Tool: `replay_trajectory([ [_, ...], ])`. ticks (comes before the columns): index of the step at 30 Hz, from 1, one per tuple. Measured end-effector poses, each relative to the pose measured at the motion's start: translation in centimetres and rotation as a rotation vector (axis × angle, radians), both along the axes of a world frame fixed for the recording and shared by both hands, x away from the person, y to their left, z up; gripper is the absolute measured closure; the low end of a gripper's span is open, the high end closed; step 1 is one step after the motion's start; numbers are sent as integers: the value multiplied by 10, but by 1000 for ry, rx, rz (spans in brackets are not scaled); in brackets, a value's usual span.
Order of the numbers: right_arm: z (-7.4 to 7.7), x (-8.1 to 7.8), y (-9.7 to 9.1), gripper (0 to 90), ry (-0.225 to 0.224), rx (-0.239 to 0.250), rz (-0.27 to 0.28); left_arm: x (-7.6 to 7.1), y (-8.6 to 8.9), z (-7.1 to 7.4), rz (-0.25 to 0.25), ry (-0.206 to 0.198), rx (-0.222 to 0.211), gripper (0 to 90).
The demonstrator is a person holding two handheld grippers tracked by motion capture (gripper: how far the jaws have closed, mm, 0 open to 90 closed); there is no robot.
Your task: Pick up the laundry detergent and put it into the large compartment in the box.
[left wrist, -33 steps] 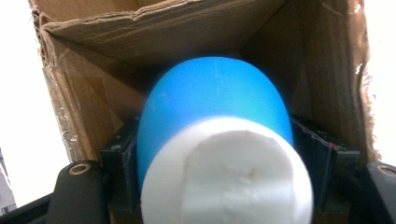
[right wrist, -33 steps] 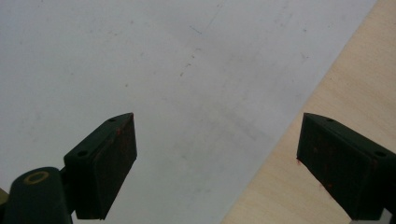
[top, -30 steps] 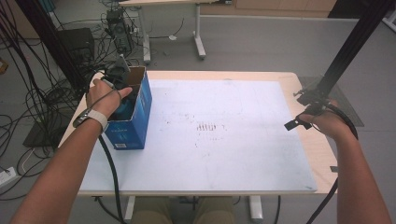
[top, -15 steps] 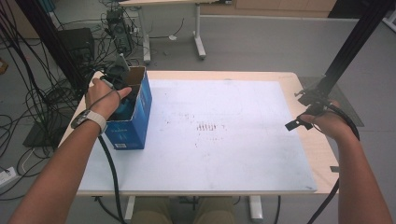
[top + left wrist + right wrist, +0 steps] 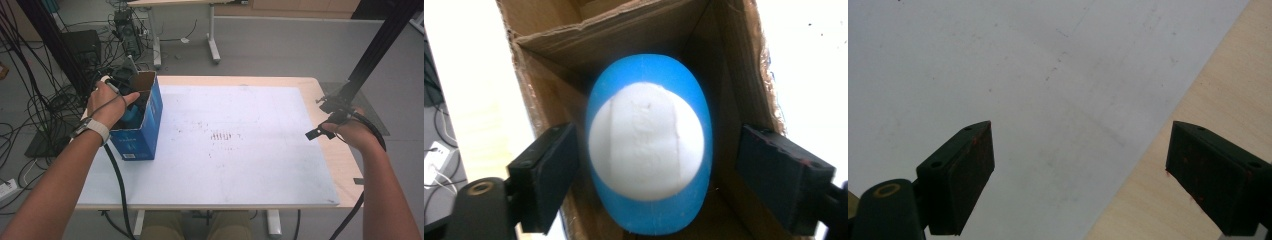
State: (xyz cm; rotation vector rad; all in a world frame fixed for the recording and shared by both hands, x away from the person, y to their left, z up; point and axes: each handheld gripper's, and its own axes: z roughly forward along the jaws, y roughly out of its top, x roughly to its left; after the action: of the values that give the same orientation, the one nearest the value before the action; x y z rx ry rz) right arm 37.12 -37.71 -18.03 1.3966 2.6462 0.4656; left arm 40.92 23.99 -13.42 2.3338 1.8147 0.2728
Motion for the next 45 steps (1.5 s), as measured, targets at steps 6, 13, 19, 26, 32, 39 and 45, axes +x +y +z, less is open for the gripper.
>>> replay_trajectory([
  [6,2,-2,1,121,-5,-1,3,-4,6,8,-8,-9,-41,140],
  [13,6,-4,0,121,-10,-3,-1,-10,7,28,-36,-40,-52,124],
  [19,9,-5,1,121,-14,-7,-3,-13,6,51,-76,-55,-58,124],
  [26,11,-5,2,121,-13,-7,-2,-16,2,71,-153,-46,-72,125],
  [32,10,-4,2,120,-12,-6,-1,-20,-3,85,-215,-50,-89,117],
  [39,8,-4,1,117,-7,-2,-9,-20,-9,94,-314,-43,-106,58],
  [45,7,-6,0,115,-9,7,-12,-19,-12,95,-405,-60,-131,58],
])
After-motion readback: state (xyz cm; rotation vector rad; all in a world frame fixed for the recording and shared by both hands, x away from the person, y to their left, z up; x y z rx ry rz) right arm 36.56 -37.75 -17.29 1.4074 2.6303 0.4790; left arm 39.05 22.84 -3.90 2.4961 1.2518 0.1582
